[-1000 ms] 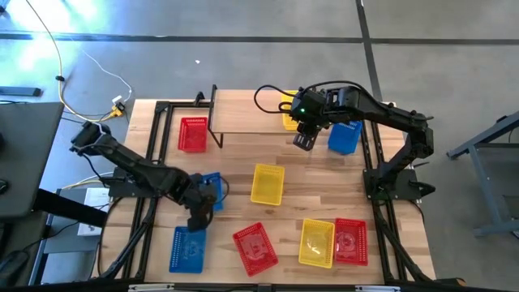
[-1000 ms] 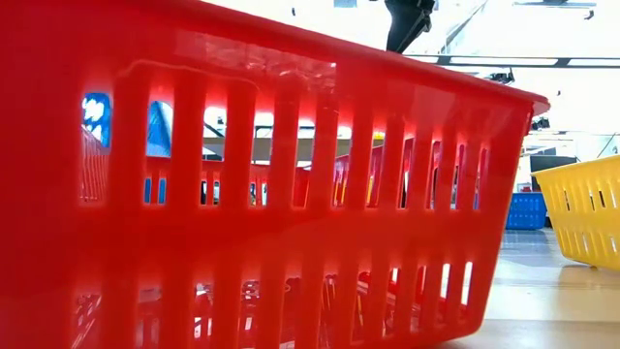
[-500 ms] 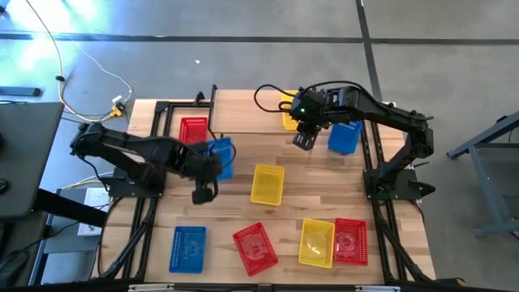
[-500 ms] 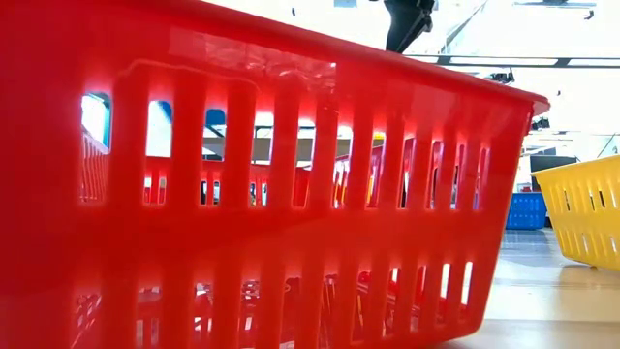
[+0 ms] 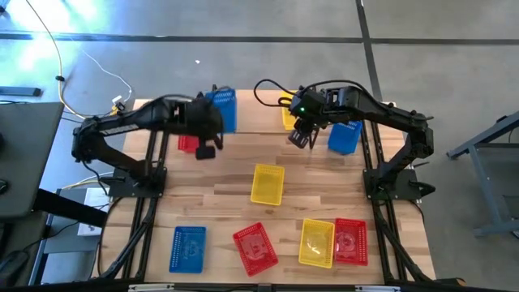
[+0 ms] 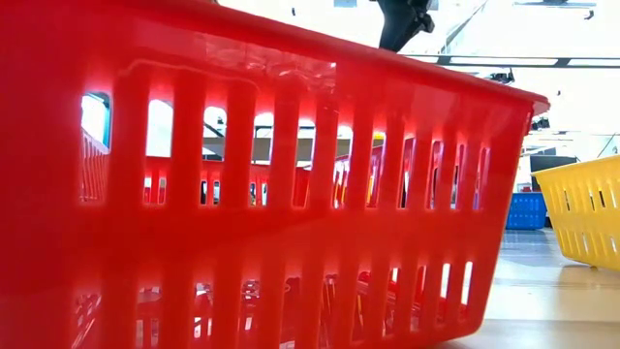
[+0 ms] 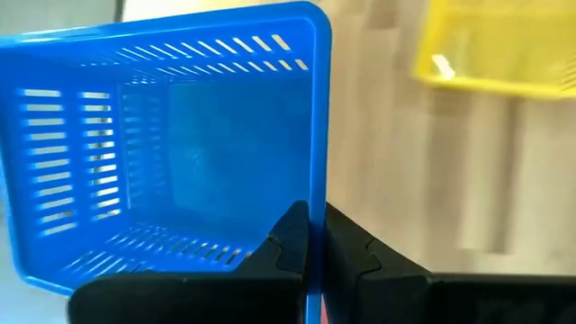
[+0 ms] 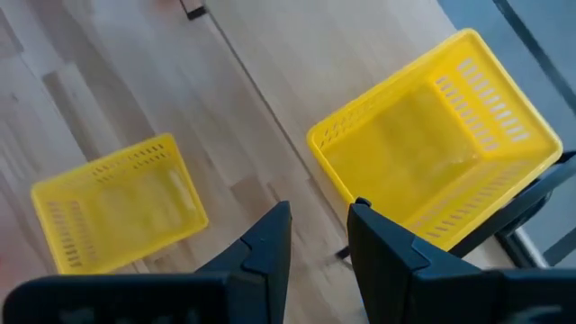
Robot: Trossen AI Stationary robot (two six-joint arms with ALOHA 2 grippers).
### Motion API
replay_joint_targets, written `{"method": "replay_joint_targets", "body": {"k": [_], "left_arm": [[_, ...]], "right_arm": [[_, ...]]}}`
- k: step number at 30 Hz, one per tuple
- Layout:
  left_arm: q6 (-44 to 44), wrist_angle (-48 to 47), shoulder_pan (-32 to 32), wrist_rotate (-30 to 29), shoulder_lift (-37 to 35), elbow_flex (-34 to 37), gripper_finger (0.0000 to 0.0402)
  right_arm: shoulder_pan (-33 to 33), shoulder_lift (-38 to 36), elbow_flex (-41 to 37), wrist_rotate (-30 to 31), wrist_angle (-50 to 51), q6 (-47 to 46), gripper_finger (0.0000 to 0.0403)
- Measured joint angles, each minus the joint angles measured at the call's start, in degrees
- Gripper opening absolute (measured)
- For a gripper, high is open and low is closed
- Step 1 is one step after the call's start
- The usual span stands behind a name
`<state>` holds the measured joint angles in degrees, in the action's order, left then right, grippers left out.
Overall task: Stack baskets on shelf by color
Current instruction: Put the middle blue basket on the shelf
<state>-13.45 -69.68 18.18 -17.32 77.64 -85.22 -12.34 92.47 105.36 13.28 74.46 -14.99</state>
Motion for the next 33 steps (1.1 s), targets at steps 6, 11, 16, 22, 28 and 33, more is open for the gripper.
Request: {"method": "replay_joint_targets", "body": {"k": [6,11,16,22,28,33], "left_arm": [[-8.6,3.1,9.0,3.4,3.0,0.0,0.0000],[-12.6,5.2,12.5,4.4,6.5,0.0,0.0000],[-14.8,5.4,13.6,4.5,9.2,0.0,0.0000],[-15.3,4.6,13.6,5.2,10.9,0.0,0.0000],[-15.3,1.9,13.7,6.7,11.9,0.0,0.0000],[-15.2,2.0,13.6,7.1,11.8,0.0,0.0002]], "right_arm": [[0.0,0.0,0.0,-1.5,0.0,-6.7,0.0099],[0.0,0.0,0.0,-4.3,0.0,-10.7,0.0099],[0.3,0.0,0.0,-6.3,0.0,-13.4,0.0099],[1.4,0.0,0.0,-6.3,0.0,-13.8,0.0099],[2.1,0.0,0.0,-6.0,0.0,-16.5,0.0099],[2.7,0.0,0.0,-5.9,-0.1,-18.2,0.0099]]}}
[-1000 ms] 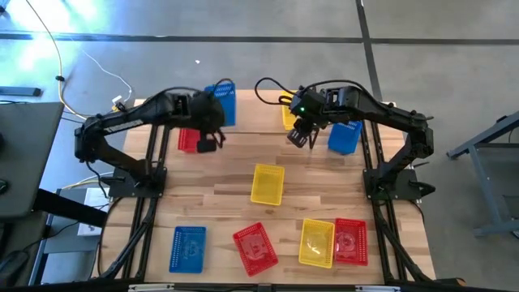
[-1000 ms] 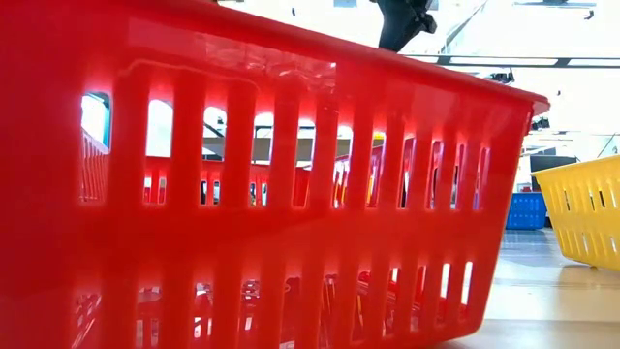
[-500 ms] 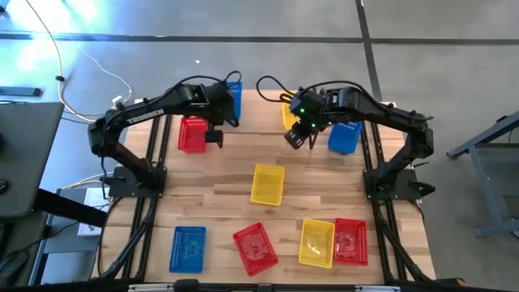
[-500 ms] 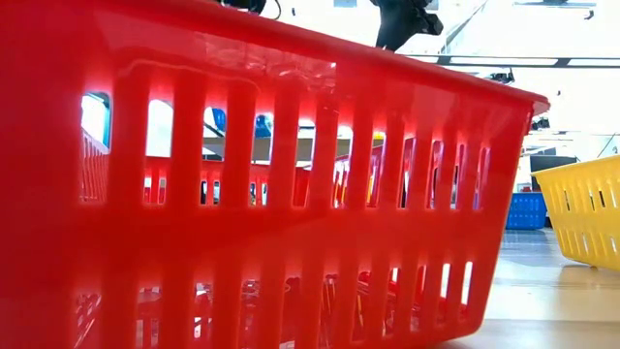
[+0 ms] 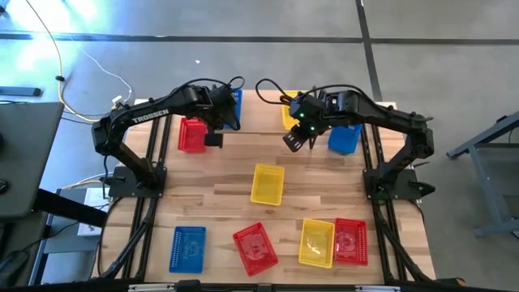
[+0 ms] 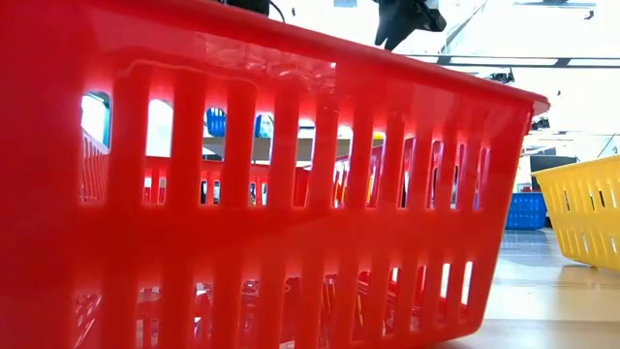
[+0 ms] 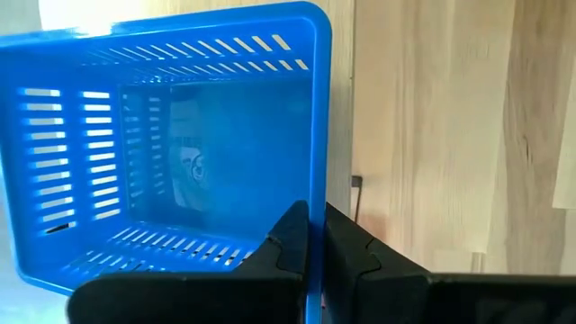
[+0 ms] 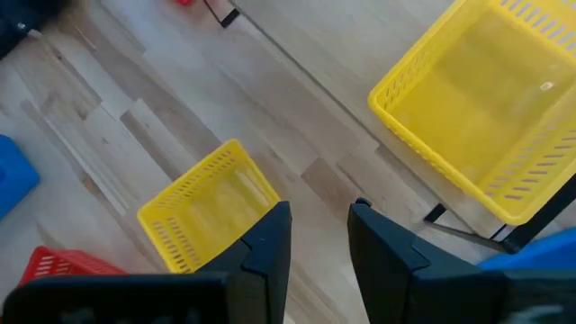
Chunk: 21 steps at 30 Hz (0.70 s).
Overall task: Stack baskets on shelf by color
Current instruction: Put the middle blue basket on the shelf, then put the right red basket on the shelf
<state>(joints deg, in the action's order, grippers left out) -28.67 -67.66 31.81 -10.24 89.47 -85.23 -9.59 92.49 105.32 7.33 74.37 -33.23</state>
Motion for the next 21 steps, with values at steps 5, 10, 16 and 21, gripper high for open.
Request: {"method": "replay_joint_targets", "body": {"k": [5,10,16,21], "left_arm": [[0.4,0.5,0.0,-0.2,0.0,0.0,0.0023],[0.6,1.0,0.0,0.2,0.0,0.0,0.0055],[1.5,1.0,0.0,1.8,0.0,0.0,0.0096],[2.6,0.9,-0.8,2.2,-0.1,0.0,0.0126]], "right_arm": [[1.5,0.0,0.0,0.0,-0.1,-1.5,0.0099],[4.1,0.0,0.0,-0.2,-0.1,-3.0,0.0099],[7.8,0.0,0.0,-0.3,-0.1,-5.5,0.0099],[11.1,0.0,0.0,-2.5,-0.1,-5.5,0.0099]]}}
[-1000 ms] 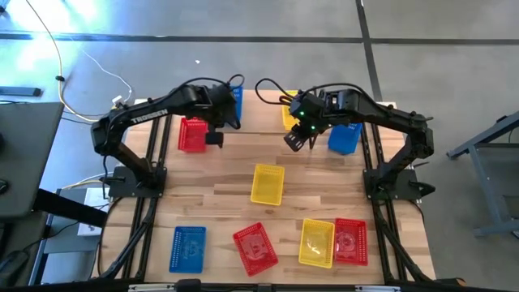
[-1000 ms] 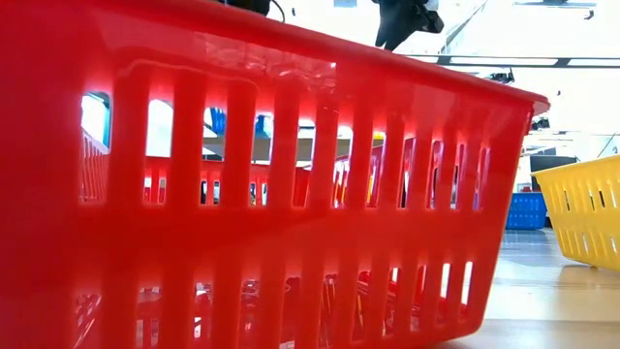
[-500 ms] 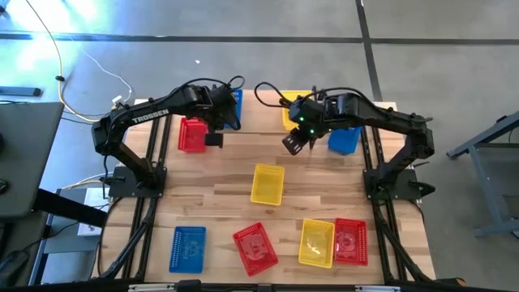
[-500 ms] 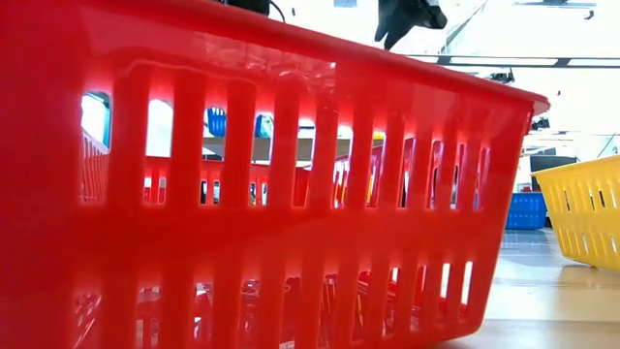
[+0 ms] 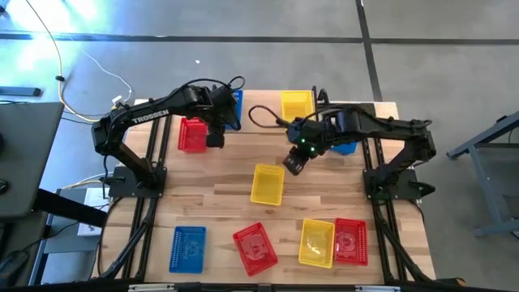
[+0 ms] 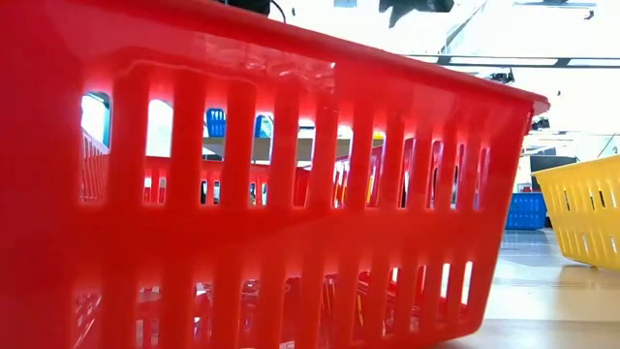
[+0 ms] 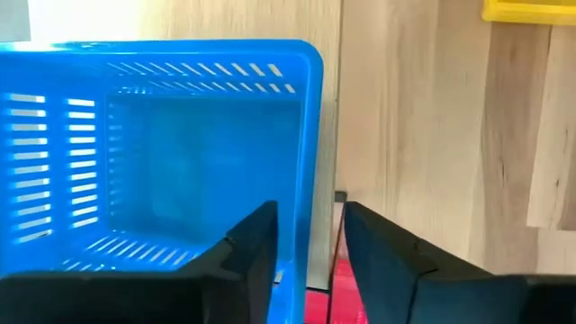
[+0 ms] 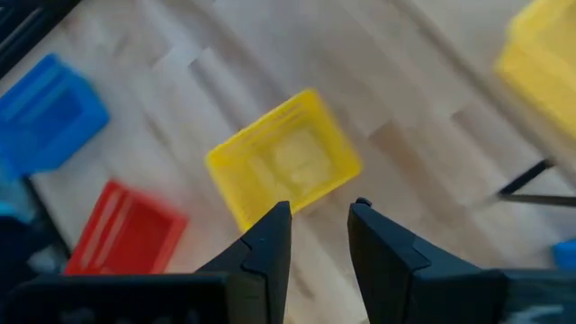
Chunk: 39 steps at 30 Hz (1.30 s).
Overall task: Stack baskets on shelf by color
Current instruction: Put the right red basket on the shelf
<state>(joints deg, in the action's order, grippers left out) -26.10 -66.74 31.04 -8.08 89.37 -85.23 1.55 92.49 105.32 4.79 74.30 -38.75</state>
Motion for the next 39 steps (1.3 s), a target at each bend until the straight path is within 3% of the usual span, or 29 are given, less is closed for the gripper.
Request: {"method": "replay_joint_targets", "body": {"k": [7,14,31,39], "left_arm": [[0.7,-2.9,-2.5,-0.5,-0.1,-3.8,0.0139],[5.5,-4.9,-5.7,0.8,-0.5,-7.8,0.0132],[16.8,-7.5,-9.1,3.3,-3.1,-8.0,0.0131],[20.1,-9.5,-9.9,3.2,-3.4,-8.0,0.0131]], "right_arm": [[5.8,0.0,-0.3,-1.4,2.2,0.1,0.0099],[11.5,0.0,-6.6,-2.0,4.5,-3.1,0.0099],[26.7,0.0,-19.2,-14.2,1.2,-6.5,0.0099],[37.5,0.0,-20.0,-13.8,-1.2,-11.0,0.0099]]}}
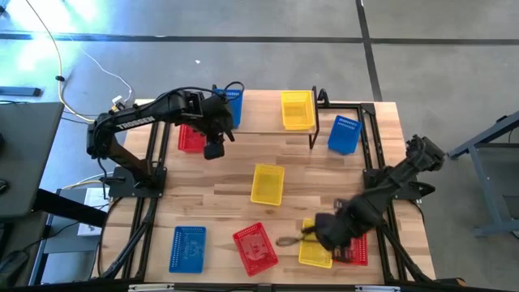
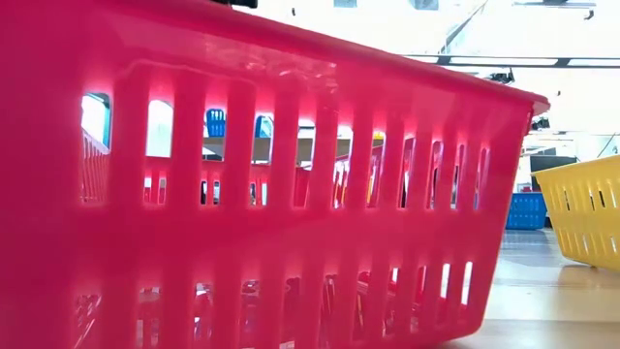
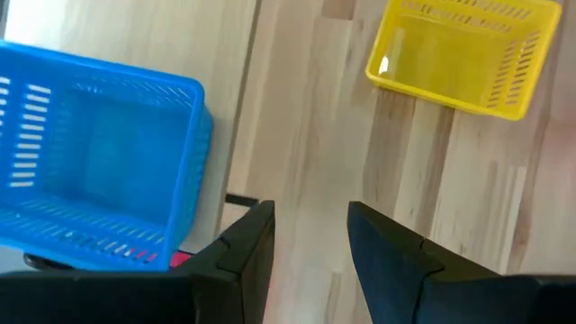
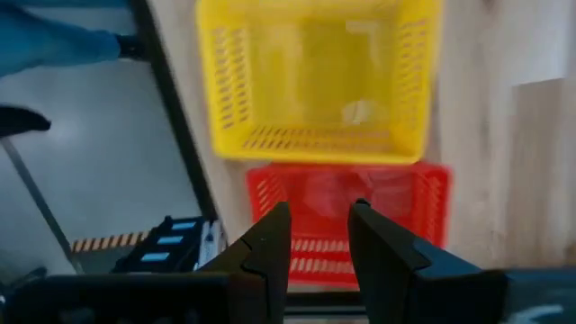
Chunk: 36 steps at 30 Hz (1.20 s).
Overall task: Stack baskets on shelf by color
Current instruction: Put the right red basket on the shelf
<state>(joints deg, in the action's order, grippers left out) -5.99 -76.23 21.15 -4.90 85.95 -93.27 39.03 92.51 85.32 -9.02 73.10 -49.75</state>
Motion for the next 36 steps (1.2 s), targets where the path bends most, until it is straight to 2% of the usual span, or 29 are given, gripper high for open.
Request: {"method": "replay_joint_targets", "body": {"k": [8,18,26,36], "left_arm": [[3.1,-2.7,-4.6,0.0,-0.1,0.0,0.0131],[9.1,-4.0,-11.3,-0.5,-0.1,0.0,0.0131],[11.8,-3.9,-14.8,-0.5,-0.1,0.0,0.0131],[13.9,-3.9,-17.0,-0.7,-0.1,0.0,0.0131]], "right_arm": [[8.9,1.0,0.0,6.0,-1.9,-8.8,0.0099],[17.3,6.1,0.0,5.5,-2.4,-15.0,0.0099],[20.2,10.5,0.0,5.8,-2.7,-15.9,0.0099],[20.6,15.0,0.0,7.5,-4.3,-16.3,0.0099]]}}
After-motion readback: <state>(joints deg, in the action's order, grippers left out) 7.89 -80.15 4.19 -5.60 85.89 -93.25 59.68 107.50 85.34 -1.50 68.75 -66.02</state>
